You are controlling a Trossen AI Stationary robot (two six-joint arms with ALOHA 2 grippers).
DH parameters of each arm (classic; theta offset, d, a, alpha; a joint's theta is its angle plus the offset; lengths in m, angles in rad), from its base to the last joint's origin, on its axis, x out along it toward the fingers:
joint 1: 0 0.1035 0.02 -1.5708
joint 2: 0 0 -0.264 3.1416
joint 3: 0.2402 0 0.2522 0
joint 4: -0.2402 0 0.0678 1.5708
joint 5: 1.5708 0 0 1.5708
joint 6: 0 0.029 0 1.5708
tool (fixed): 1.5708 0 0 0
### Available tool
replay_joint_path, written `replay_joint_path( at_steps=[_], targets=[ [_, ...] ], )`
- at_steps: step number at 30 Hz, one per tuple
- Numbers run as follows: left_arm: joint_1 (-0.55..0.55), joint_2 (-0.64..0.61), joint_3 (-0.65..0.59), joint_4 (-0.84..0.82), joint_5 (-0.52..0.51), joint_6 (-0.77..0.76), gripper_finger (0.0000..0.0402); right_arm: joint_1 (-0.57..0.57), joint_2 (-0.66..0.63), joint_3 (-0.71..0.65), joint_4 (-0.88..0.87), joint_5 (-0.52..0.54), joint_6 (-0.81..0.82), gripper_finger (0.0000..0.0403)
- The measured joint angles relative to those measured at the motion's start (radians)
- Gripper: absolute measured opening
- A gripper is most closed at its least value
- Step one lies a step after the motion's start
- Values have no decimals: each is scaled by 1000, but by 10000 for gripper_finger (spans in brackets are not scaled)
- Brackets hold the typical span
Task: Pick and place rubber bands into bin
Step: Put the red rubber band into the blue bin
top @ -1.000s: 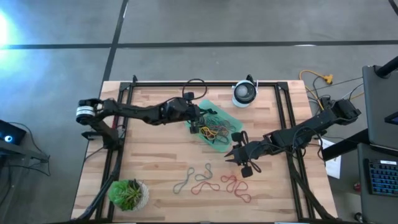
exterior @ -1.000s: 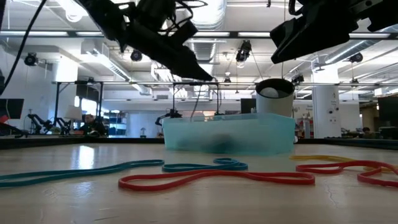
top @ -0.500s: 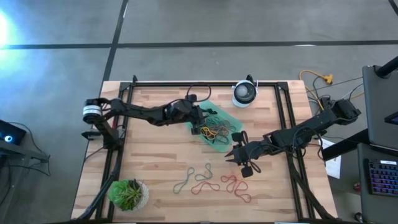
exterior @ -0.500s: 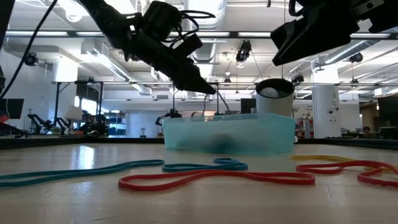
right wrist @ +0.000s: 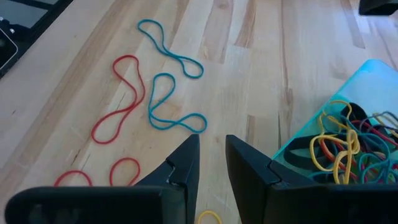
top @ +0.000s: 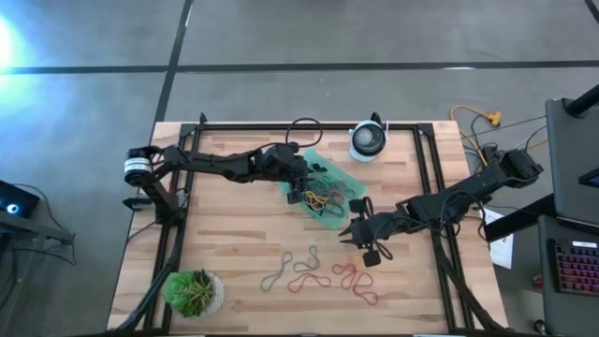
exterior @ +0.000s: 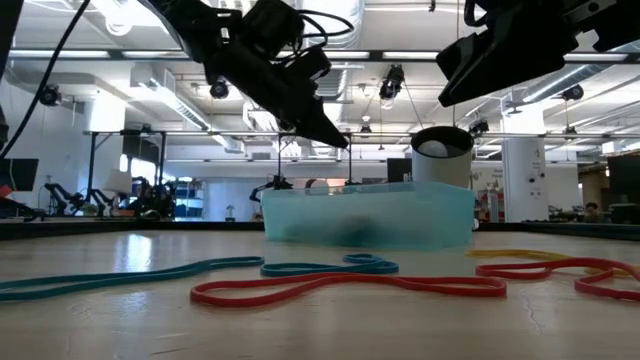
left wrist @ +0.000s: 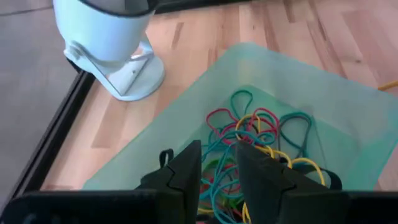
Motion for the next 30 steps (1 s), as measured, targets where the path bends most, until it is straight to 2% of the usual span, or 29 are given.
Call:
replay_joint_path(
  at_steps=[7, 13, 19, 23, 26, 30],
  targets=[
    [-38, -27, -6, -96, 19, -74, 85, 0, 0, -33, -2, -10, 90, 72],
    [-153, -75, -32, -250, 46, -120, 85, 0, 4, -89, 26, -105, 175, 72],
    [-329, -82, -122, -216, 46, -133, 85, 23, 52, -128, 45, -128, 285, 73],
    [-432, -82, -174, -189, 46, -113, 85, 65, 120, -187, 199, -129, 308, 73],
    [-482, -83, -185, -175, 45, -112, 85, 92, 172, -212, 281, -138, 312, 73],
    [-519, -83, -185, -174, 43, -113, 85, 107, 214, -213, 297, -138, 346, 72]
  ],
)
